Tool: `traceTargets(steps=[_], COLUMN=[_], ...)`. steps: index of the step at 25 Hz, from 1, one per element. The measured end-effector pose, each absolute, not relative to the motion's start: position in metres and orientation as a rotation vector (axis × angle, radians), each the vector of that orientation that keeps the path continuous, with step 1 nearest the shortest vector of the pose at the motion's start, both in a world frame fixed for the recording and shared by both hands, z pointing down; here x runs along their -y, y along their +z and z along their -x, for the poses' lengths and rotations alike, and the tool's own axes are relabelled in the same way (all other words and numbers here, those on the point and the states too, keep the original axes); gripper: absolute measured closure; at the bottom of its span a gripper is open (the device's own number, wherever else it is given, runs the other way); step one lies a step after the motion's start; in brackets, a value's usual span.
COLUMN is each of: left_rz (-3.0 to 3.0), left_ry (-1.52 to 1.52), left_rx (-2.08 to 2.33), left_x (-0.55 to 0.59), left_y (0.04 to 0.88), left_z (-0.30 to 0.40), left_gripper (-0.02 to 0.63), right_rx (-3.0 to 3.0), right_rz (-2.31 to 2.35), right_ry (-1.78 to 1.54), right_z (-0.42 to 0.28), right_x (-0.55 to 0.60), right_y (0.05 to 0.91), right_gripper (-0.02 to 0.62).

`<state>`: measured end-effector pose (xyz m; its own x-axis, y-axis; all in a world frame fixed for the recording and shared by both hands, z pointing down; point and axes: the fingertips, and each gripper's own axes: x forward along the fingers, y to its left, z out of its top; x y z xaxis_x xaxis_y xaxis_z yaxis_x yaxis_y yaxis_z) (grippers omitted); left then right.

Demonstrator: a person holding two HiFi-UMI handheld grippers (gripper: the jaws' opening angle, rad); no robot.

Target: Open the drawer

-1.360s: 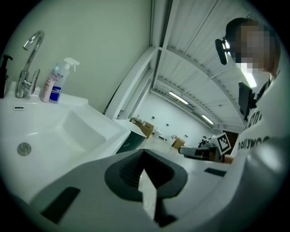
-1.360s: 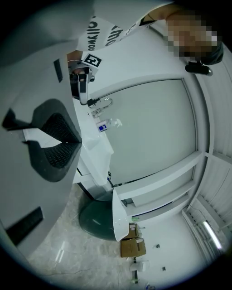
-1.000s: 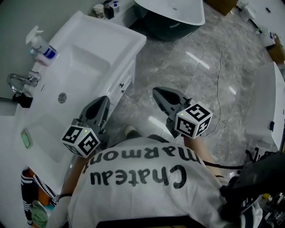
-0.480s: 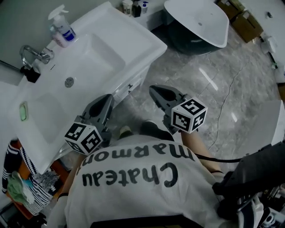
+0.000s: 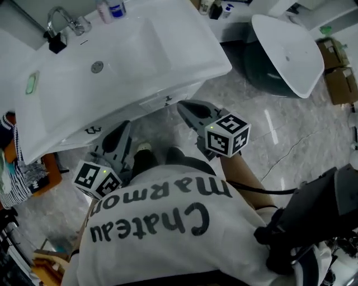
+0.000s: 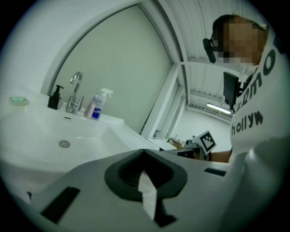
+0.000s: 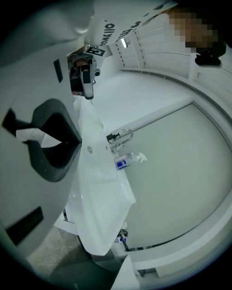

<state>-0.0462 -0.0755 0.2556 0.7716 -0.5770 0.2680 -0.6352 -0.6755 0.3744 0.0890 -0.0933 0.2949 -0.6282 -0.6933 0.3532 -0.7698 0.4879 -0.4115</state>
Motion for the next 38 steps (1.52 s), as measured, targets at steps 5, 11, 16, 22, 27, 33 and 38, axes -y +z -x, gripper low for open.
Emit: traceTargets(steps=[5,11,16,22,27,33,38], left_rz=[-2.393,-2.249,-2.139,-2.097,-2.036,-2.027,-2.004], left_ry=[0.213,0.245,0.286,0.266,0.242,0.266,0.268], left_rx=[1.132,1.297,1.378,1.405,1.433,1.430,1.458], left_x=[0.044,0.018,0.013,0.029,0.038,0.036,0.038], left_y=[0.282,0.321,0.356,0.375,0.390,0.401,0.406], left_z=[0.060,0.073,0.094,0.097,0.102,0.103,0.112], left_gripper=[0.598,0.598,0.598,0.598,0.598,0.598,0.598], right_rx=[2.597,2.507,2.436,2.357,2.257,2.160,2.112], right_rz=[-1.082,-0.987,-0.970,-1.010,-1.059,-1.104,-1.150], right_ry=[0.835,0.863,0.944,0.894,0.947,1.037,1.063], right_z=[-0.090,-0.100,-0.094,-0.091,-0.099,-0.104,-0.102], right_x=[0.095,0.108,0.121,0.142,0.149,0.150,0.161], right_y=[0.331,0.397,0.449,0.497,0.543,0.586,0.608], right_gripper=[0.591,0.591,0.591,0.591,0.589,0.472,0.440])
